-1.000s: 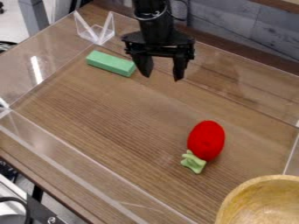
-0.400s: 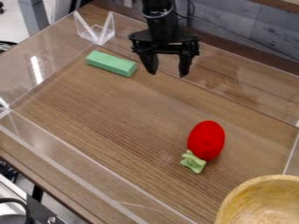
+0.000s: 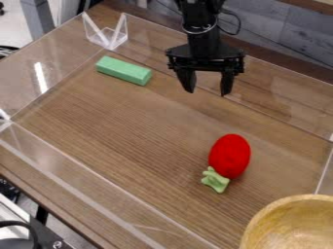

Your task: Move the red fruit to the right

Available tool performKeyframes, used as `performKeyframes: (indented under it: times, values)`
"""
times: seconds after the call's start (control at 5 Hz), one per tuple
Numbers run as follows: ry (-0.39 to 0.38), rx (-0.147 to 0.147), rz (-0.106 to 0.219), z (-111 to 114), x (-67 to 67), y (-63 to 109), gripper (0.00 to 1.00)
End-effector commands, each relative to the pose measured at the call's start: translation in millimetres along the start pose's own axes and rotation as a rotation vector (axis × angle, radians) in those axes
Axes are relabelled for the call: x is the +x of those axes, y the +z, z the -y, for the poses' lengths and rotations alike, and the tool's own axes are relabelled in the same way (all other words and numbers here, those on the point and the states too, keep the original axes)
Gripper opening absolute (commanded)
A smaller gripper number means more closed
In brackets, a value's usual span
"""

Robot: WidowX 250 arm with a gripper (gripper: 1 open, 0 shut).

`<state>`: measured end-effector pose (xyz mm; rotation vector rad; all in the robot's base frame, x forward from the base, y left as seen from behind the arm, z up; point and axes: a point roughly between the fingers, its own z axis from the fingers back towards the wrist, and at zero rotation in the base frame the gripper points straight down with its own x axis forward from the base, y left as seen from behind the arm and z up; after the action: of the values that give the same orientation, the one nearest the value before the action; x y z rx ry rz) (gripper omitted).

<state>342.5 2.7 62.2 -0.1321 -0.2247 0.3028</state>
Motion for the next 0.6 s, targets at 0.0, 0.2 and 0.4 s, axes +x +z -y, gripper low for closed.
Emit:
performKeyframes:
  times: [0.0, 0.2, 0.4]
  values:
    - [-0.082, -0.018, -0.003, 12.6, -8.7, 14.4, 1.00]
    - [-0.155, -0.032, -0.035, 29.1, -27.7, 22.6, 1.00]
    - [-0.144, -0.029, -0.050, 35.0, -43.3, 26.7, 1.00]
